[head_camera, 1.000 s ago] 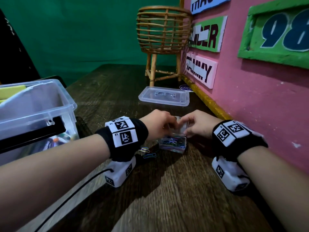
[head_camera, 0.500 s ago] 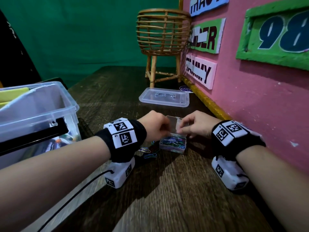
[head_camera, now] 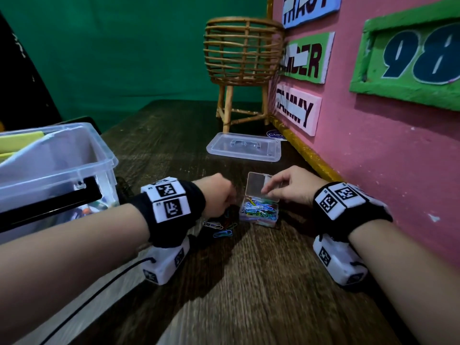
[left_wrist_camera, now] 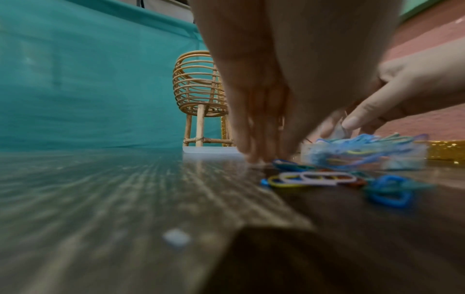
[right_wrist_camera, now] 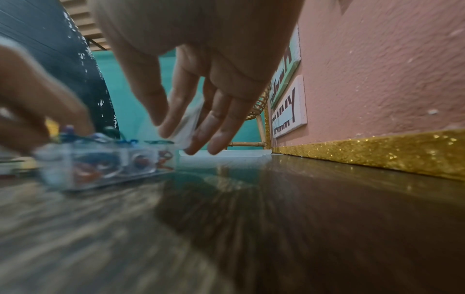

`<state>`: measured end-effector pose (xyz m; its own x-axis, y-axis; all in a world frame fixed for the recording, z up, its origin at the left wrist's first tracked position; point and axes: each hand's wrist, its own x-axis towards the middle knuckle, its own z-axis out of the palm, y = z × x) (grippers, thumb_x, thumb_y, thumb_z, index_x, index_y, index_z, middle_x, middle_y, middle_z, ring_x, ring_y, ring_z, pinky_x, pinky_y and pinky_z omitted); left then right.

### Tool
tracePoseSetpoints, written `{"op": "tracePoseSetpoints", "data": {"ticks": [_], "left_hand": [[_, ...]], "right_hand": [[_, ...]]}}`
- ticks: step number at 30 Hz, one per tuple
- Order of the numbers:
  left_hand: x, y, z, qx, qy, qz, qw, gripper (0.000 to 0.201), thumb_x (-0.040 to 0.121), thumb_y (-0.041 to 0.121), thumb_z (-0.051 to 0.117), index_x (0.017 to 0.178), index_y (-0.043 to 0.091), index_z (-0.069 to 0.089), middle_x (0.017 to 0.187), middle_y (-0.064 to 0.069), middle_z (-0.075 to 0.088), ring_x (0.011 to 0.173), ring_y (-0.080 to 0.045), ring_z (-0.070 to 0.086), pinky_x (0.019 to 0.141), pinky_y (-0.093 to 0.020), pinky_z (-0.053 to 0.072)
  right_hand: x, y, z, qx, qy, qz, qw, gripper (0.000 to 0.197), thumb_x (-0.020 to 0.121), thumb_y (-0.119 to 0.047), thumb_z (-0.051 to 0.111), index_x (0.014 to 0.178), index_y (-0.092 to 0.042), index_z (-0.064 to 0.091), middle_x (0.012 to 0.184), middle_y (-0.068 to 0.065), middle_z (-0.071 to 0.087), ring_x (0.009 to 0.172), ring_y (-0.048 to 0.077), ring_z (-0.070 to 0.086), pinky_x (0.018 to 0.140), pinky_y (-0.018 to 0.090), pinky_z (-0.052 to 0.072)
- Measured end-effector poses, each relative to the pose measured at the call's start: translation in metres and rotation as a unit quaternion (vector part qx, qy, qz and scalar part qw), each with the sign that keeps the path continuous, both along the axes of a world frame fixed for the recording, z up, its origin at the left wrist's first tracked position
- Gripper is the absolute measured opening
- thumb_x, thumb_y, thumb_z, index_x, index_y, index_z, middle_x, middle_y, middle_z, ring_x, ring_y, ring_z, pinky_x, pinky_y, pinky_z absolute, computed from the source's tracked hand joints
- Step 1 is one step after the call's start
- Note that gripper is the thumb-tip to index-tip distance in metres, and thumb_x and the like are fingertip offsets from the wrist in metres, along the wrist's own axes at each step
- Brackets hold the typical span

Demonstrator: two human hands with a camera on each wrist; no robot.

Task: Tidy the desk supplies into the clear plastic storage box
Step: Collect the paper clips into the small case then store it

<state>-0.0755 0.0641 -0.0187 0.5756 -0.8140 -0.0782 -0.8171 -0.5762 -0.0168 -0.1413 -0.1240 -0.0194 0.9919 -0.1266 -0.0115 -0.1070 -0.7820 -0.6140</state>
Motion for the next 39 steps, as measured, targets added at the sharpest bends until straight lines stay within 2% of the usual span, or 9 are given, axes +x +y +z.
{"op": "tracePoseSetpoints", "data": {"ticks": [2, 6, 10, 12, 16, 24, 28, 35, 39], "left_hand": [[-0.001, 0.008, -0.003, 0.008, 0.02, -0.051, 0.998, 0.027, 0.09, 0.013, 0.048, 0.108, 0.011, 0.068, 0.11, -0.007, 0.069, 0.103, -0.026, 0.062, 0.09, -0.026, 0.047], [-0.007, 0.027, -0.003, -0.057, 0.065, -0.095, 0.992, 0.023, 0.089, 0.014, 0.055, 0.107, 0.016, 0.071, 0.106, 0.0, 0.07, 0.093, -0.013, 0.063, 0.071, -0.001, 0.035], [-0.009, 0.042, -0.003, -0.057, 0.066, -0.061, 0.994, 0.039, 0.086, 0.043, 0.06, 0.119, 0.022, 0.062, 0.112, 0.001, 0.061, 0.099, -0.013, 0.06, 0.089, -0.021, 0.047], [-0.011, 0.047, -0.004, -0.013, 0.088, -0.045, 0.995, 0.055, 0.078, 0.052, 0.065, 0.125, 0.025, 0.058, 0.118, 0.002, 0.056, 0.105, -0.013, 0.057, 0.089, -0.015, 0.043], [-0.01, 0.051, -0.005, -0.02, 0.102, -0.028, 0.994, 0.046, 0.075, 0.041, 0.073, 0.118, 0.027, 0.064, 0.109, 0.003, 0.06, 0.084, -0.003, 0.051, 0.063, 0.003, 0.032], [-0.008, 0.049, -0.008, -0.06, 0.141, 0.011, 0.988, 0.02, 0.079, 0.019, 0.07, 0.098, 0.022, 0.074, 0.088, -0.005, 0.075, 0.069, -0.002, 0.06, 0.063, -0.004, 0.039], [-0.008, 0.046, -0.009, -0.068, 0.127, 0.026, 0.989, 0.021, 0.074, 0.013, 0.069, 0.093, 0.019, 0.075, 0.083, -0.003, 0.074, 0.05, 0.01, 0.052, 0.056, -0.001, 0.038], [-0.01, 0.033, 0.0, -0.189, 0.044, -0.013, 0.981, 0.017, 0.074, 0.007, 0.067, 0.087, 0.012, 0.076, 0.085, -0.004, 0.073, 0.07, -0.007, 0.057, 0.063, -0.001, 0.036], [-0.013, 0.006, 0.007, -0.24, -0.01, -0.035, 0.97, 0.019, 0.078, 0.012, 0.067, 0.095, 0.012, 0.075, 0.093, -0.007, 0.071, 0.086, -0.019, 0.065, 0.077, -0.016, 0.04]], "right_hand": [[0.001, -0.001, 0.0, -0.017, -0.013, -0.01, 1.0, 0.014, 0.081, -0.013, 0.067, 0.092, -0.018, 0.074, 0.068, -0.015, 0.057, 0.062, 0.001, 0.048, 0.06, 0.013, 0.036], [0.002, -0.002, 0.0, -0.028, -0.01, -0.011, 0.999, 0.016, 0.082, -0.012, 0.065, 0.094, -0.018, 0.074, 0.069, -0.015, 0.057, 0.063, 0.0, 0.049, 0.064, 0.017, 0.039], [0.001, -0.001, 0.001, -0.028, -0.002, -0.011, 1.0, 0.016, 0.082, -0.01, 0.064, 0.093, -0.017, 0.073, 0.067, -0.014, 0.056, 0.06, 0.0, 0.048, 0.059, 0.014, 0.037], [0.001, -0.001, 0.001, -0.023, 0.003, -0.017, 1.0, 0.016, 0.082, -0.01, 0.064, 0.091, -0.019, 0.073, 0.067, -0.013, 0.057, 0.059, 0.002, 0.048, 0.06, 0.016, 0.04], [0.0, -0.001, 0.0, -0.016, 0.007, -0.021, 1.0, 0.016, 0.082, -0.009, 0.063, 0.087, -0.02, 0.073, 0.067, -0.009, 0.059, 0.056, 0.008, 0.049, 0.061, 0.024, 0.046], [0.0, 0.001, 0.001, -0.007, 0.01, -0.004, 1.0, 0.016, 0.082, -0.009, 0.063, 0.085, -0.022, 0.072, 0.075, -0.003, 0.061, 0.067, 0.011, 0.052, 0.068, 0.031, 0.051], [-0.001, 0.001, 0.001, -0.014, 0.008, 0.001, 1.0, 0.017, 0.083, -0.008, 0.062, 0.089, -0.019, 0.073, 0.078, 0.0, 0.062, 0.063, 0.007, 0.05, 0.064, 0.027, 0.051], [0.001, 0.0, 0.0, -0.015, 0.007, 0.008, 1.0, 0.017, 0.082, -0.008, 0.062, 0.091, -0.017, 0.073, 0.086, 0.003, 0.065, 0.062, 0.005, 0.05, 0.057, 0.02, 0.046], [0.0, 0.0, 0.001, -0.011, 0.006, 0.002, 1.0, 0.017, 0.082, -0.008, 0.062, 0.088, -0.019, 0.073, 0.081, 0.001, 0.063, 0.061, 0.006, 0.049, 0.058, 0.022, 0.047]]}}
